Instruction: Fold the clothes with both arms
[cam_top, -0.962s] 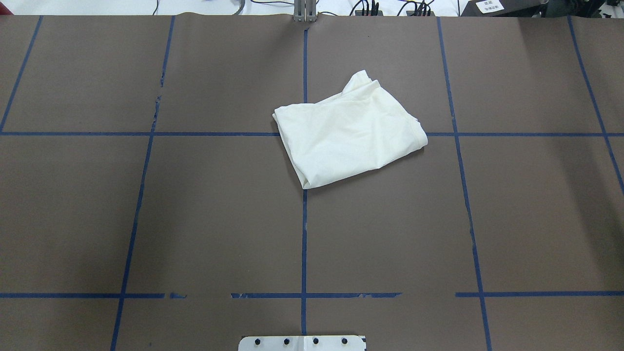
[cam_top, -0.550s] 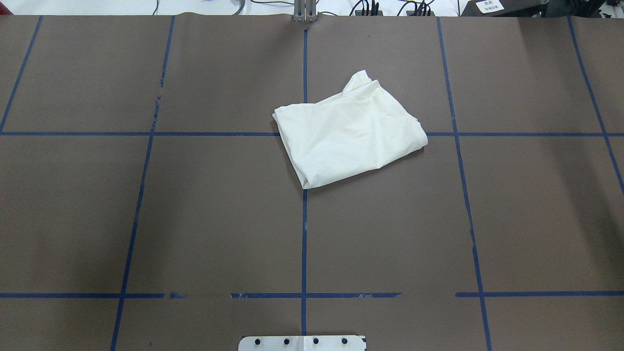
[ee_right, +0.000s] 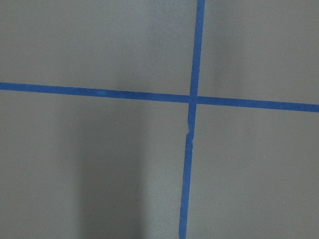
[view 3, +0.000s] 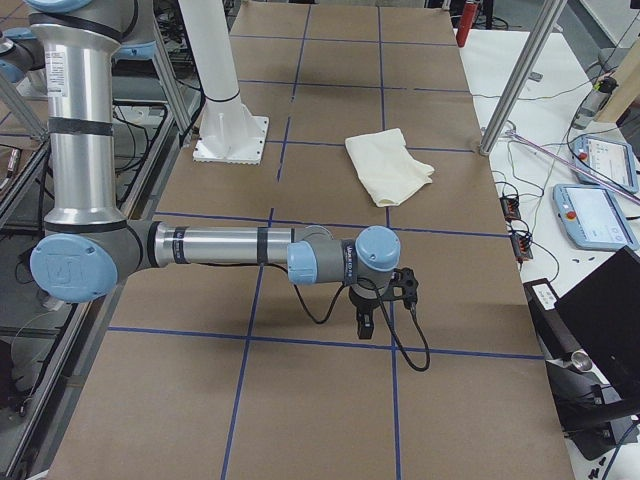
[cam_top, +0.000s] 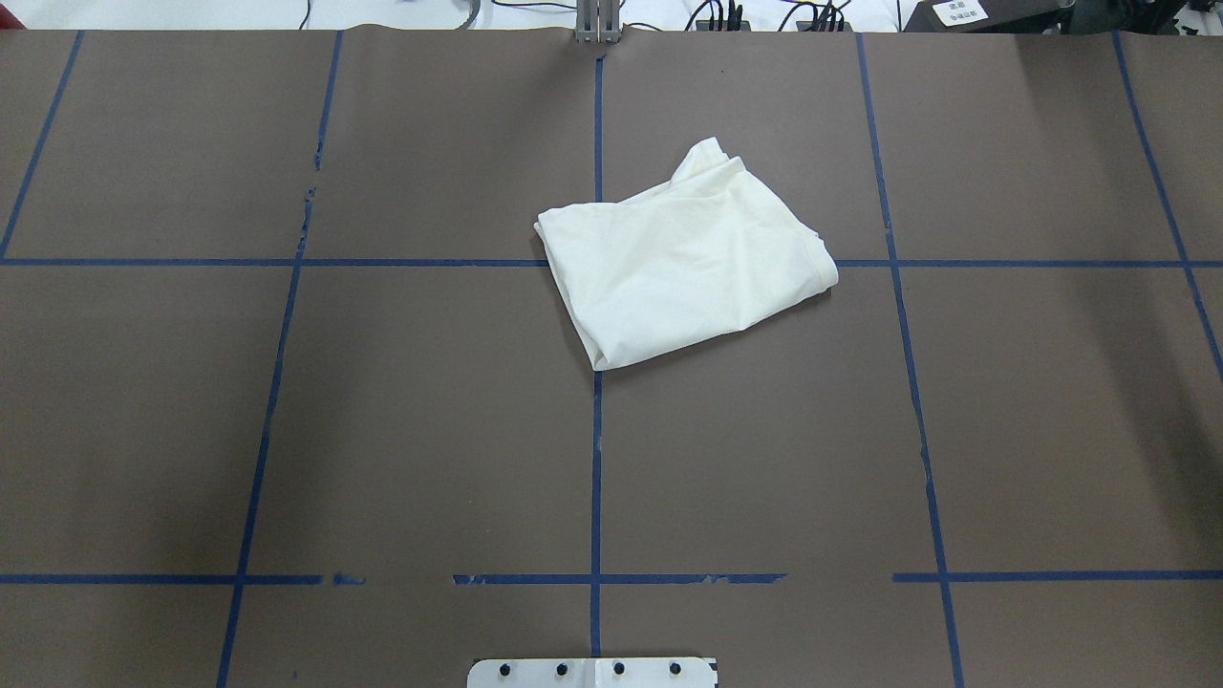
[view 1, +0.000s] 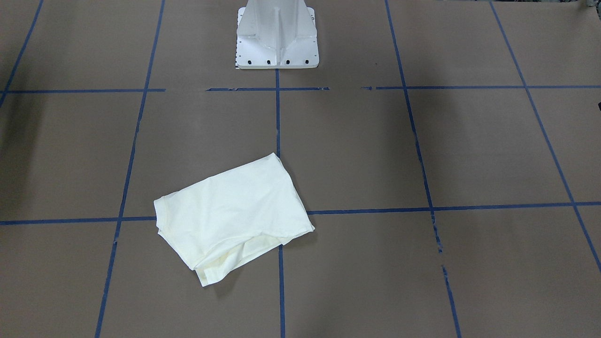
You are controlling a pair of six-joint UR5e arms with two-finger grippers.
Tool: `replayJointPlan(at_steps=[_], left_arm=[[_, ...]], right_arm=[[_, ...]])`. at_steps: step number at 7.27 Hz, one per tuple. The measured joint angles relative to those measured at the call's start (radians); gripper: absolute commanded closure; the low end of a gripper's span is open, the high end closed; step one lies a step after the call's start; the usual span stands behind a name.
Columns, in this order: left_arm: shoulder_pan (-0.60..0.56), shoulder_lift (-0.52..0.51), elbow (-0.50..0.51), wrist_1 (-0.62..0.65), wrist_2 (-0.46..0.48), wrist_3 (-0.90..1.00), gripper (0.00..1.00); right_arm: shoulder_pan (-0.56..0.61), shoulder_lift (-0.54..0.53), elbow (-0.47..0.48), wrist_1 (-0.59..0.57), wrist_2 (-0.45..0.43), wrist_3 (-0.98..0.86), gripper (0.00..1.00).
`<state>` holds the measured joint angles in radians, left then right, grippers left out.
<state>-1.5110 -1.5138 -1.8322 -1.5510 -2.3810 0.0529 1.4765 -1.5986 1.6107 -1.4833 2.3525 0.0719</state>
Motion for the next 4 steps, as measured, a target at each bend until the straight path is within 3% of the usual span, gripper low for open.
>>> replayJointPlan(at_steps=[4], left_arm=[[0.001,-0.038,-0.002,-0.003,0.005,0.004,0.00]], right_arm=[[-0.001,0.005,0.006,0.021,-0.004,0.000,0.00]])
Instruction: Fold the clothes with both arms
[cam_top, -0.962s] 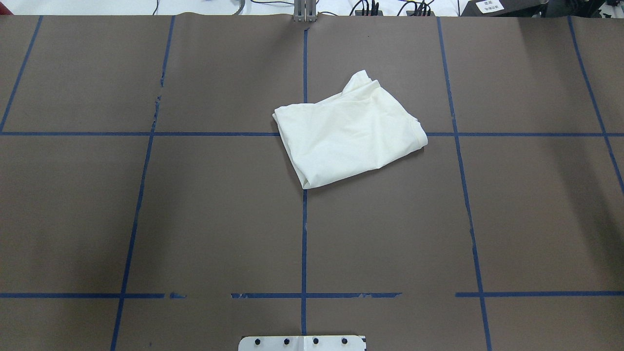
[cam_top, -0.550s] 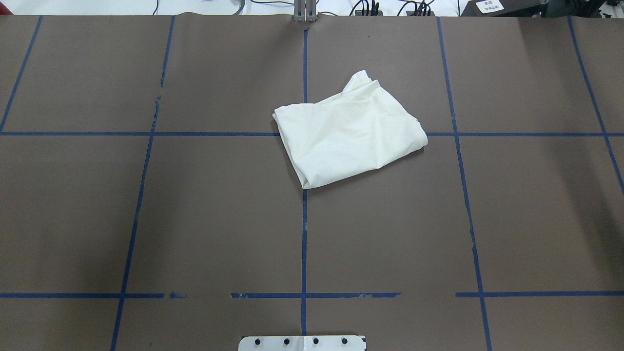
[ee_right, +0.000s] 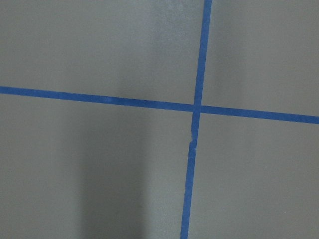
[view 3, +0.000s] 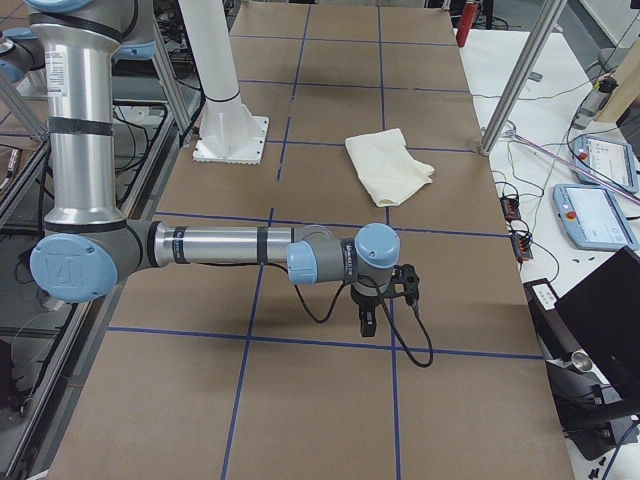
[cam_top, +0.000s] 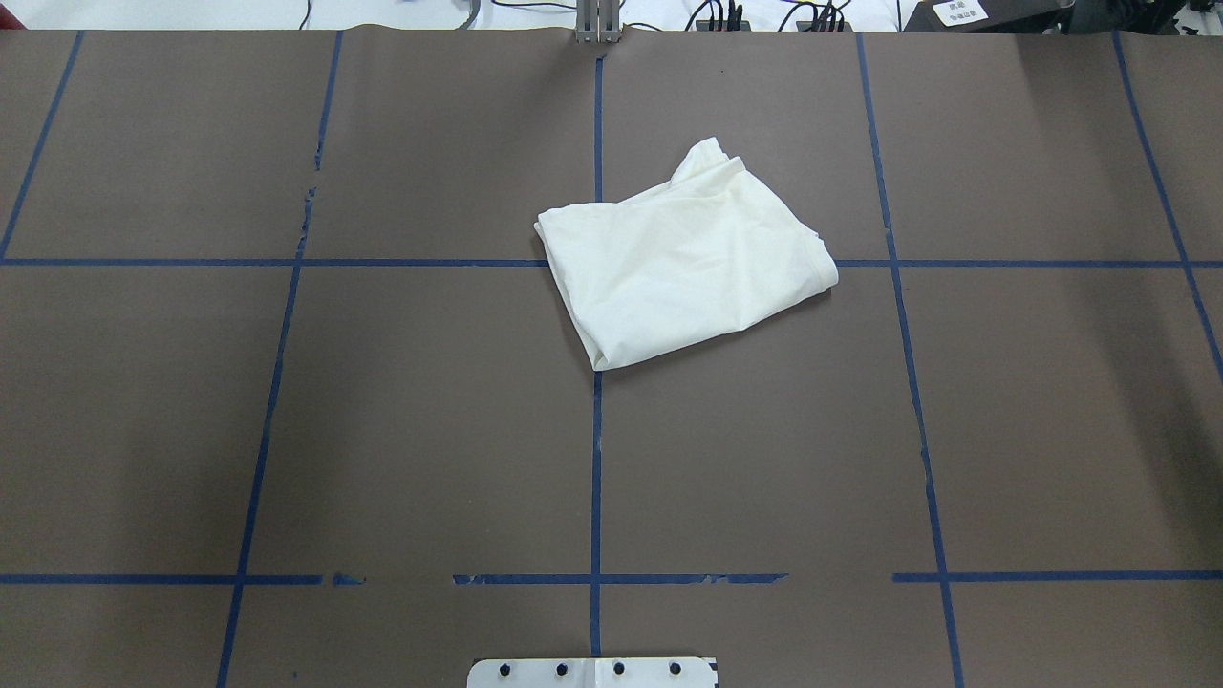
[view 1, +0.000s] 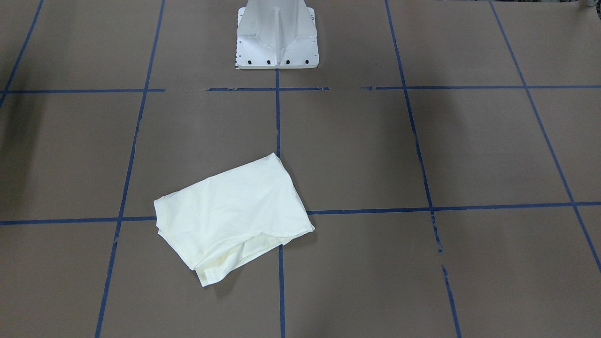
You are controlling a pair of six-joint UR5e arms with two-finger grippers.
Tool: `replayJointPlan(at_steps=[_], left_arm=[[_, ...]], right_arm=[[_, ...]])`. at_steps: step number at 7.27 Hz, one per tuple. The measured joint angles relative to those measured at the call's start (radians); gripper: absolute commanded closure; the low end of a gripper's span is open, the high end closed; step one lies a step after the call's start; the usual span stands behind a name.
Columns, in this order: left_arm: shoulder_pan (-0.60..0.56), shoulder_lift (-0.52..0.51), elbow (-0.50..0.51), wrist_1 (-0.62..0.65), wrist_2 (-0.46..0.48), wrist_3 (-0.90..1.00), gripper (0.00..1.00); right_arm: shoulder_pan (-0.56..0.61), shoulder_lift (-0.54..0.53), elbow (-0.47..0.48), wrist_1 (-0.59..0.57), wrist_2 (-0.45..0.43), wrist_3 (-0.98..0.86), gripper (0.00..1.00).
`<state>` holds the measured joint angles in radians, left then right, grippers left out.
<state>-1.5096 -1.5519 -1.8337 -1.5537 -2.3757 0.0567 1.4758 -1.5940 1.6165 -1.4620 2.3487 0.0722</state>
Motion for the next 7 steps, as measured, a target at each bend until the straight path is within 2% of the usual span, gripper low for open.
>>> replayJointPlan(at_steps=[4,7], left_arm=[[0.001,-0.003,0.011,-0.005,0.001,0.005,0.00],[0.001,-0.004,0.009,-0.006,-0.003,0.000,0.00]], right_arm=[[0.001,-0.002,0.045,0.000,-0.006,0.001,0.00],[0.001,-0.012,0.042,0.000,-0.009,0.000,0.00]])
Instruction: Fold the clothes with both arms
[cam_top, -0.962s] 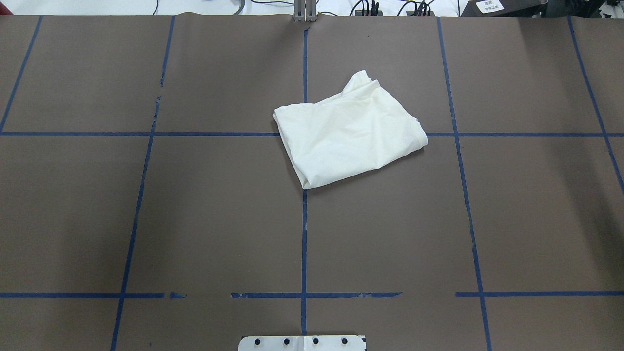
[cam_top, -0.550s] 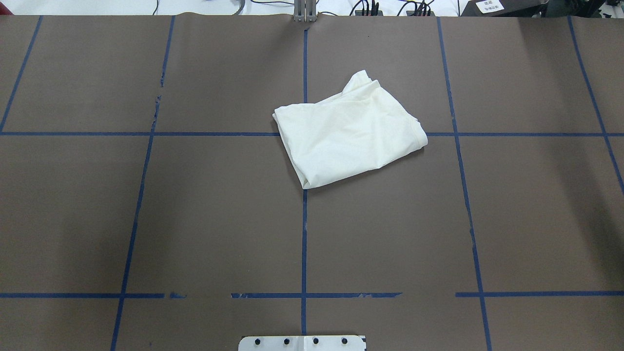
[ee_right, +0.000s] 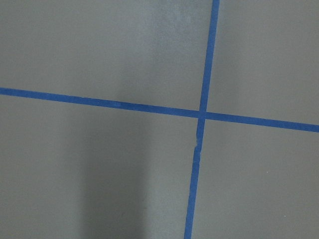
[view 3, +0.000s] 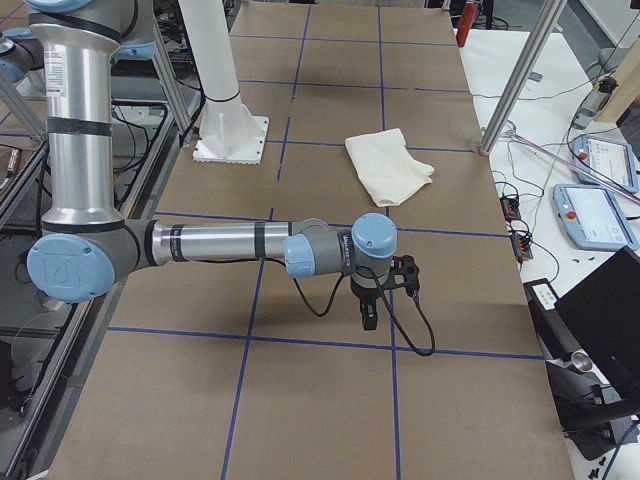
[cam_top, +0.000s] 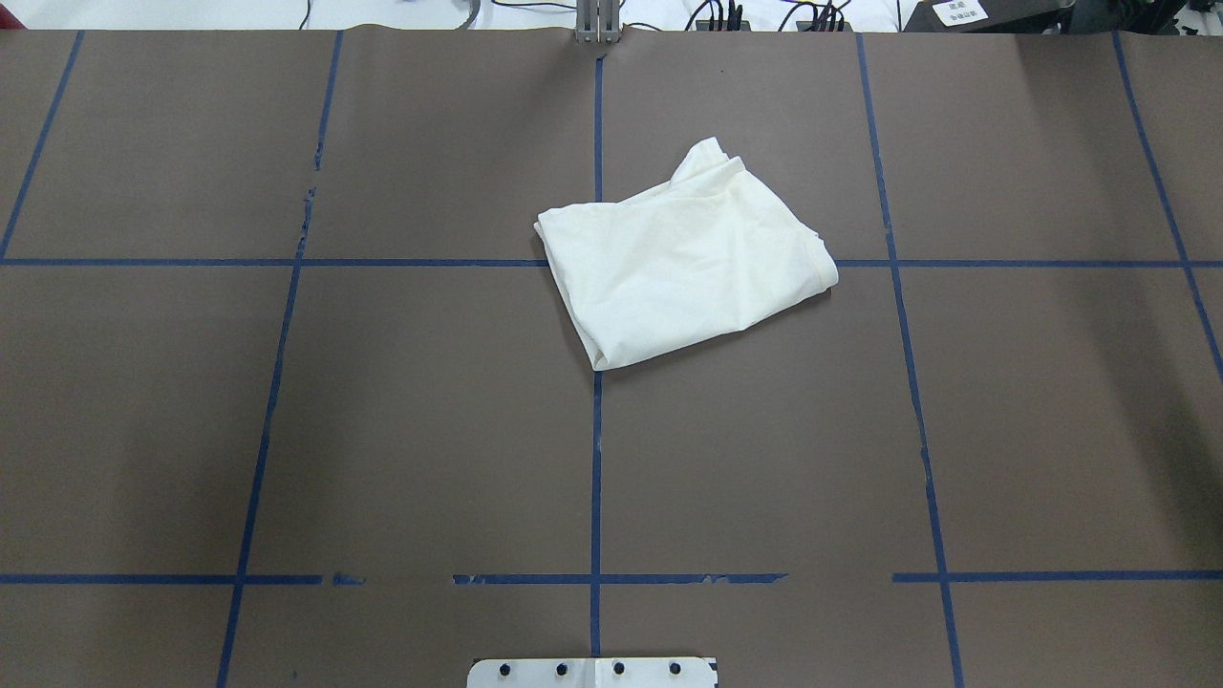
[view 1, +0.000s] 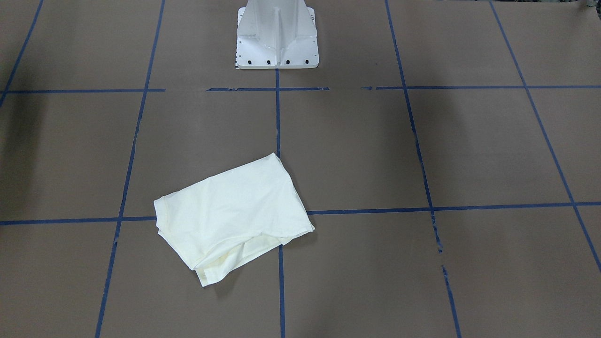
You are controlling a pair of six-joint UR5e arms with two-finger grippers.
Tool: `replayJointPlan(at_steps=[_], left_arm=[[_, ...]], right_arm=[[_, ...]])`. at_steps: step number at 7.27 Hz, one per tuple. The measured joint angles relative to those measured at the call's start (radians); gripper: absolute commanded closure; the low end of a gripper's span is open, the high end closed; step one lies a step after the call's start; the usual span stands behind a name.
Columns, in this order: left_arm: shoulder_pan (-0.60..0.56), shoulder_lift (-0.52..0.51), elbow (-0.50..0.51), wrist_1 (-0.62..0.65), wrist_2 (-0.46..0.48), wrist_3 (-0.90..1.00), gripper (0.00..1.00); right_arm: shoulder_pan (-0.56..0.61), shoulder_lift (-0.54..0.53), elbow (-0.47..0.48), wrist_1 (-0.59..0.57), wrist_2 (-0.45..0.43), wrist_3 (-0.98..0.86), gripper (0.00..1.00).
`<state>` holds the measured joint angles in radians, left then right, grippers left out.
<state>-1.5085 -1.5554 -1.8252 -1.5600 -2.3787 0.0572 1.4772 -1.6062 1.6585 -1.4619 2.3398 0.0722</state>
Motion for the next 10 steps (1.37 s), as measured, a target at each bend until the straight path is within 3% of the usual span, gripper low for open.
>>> replayJointPlan(at_steps=[5,10], left_arm=[[0.001,0.000,0.009,0.000,0.003,0.003,0.00],[0.001,-0.001,0.098,-0.066,-0.003,0.010,0.00]], right_arm=[[0.000,-0.007,-0.014,0.000,0.001,-0.001,0.00],[-0.001,-0.007,-0.037,0.000,0.002,0.000,0.00]])
